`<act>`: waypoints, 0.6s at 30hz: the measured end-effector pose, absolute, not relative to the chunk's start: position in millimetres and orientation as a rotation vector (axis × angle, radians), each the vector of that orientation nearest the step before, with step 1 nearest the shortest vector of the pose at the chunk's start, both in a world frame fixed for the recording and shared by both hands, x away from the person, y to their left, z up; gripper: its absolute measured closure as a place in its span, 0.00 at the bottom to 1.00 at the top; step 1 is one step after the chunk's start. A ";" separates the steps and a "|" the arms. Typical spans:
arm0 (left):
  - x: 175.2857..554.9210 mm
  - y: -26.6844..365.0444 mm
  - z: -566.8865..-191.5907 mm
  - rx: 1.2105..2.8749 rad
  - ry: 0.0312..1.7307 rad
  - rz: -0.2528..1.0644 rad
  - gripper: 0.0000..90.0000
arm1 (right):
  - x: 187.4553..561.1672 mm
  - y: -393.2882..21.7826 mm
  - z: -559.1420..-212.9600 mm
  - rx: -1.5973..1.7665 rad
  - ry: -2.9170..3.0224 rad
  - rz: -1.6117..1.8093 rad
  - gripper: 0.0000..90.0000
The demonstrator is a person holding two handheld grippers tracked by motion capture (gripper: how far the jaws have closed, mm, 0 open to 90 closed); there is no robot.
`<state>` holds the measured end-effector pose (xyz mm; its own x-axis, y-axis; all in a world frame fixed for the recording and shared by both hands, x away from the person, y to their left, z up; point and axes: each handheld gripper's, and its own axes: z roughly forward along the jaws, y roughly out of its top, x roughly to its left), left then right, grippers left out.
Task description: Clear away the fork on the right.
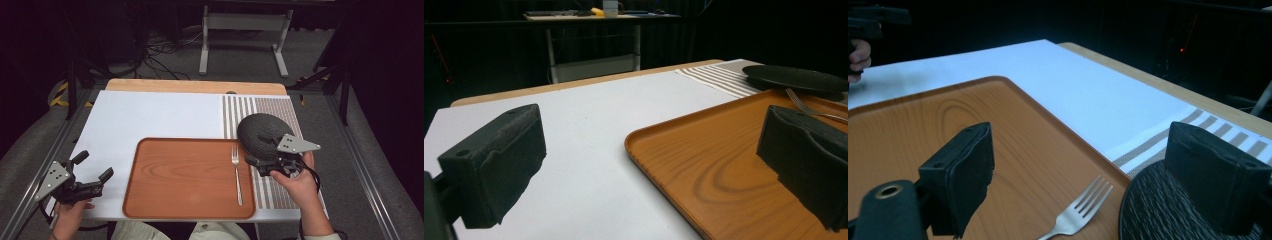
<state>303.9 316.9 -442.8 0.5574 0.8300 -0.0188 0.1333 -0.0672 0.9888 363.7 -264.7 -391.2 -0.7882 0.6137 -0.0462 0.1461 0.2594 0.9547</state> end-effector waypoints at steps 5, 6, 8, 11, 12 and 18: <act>303.8 317.2 -442.9 1.548 0.851 0.702 0.00 | 357.1 -279.7 -402.3 0.733 2.061 1.595 0.14; 303.8 317.6 -442.9 1.549 0.851 0.702 0.00 | 355.6 -283.2 -406.4 0.743 2.053 1.597 0.14; 304.1 318.2 -442.9 1.544 0.852 0.701 0.00 | 353.7 -287.9 -412.7 0.751 2.041 1.608 0.14; 304.6 319.0 -442.9 1.539 0.856 0.702 0.00 | 350.3 -294.8 -421.7 0.769 2.008 1.620 0.14; 304.8 318.8 -443.0 1.539 0.856 0.701 0.00 | 349.1 -297.2 -424.5 0.775 1.999 1.620 0.14; 305.7 317.9 -443.2 1.540 0.854 0.698 0.00 | 343.5 -305.7 -437.3 0.804 1.976 1.625 0.14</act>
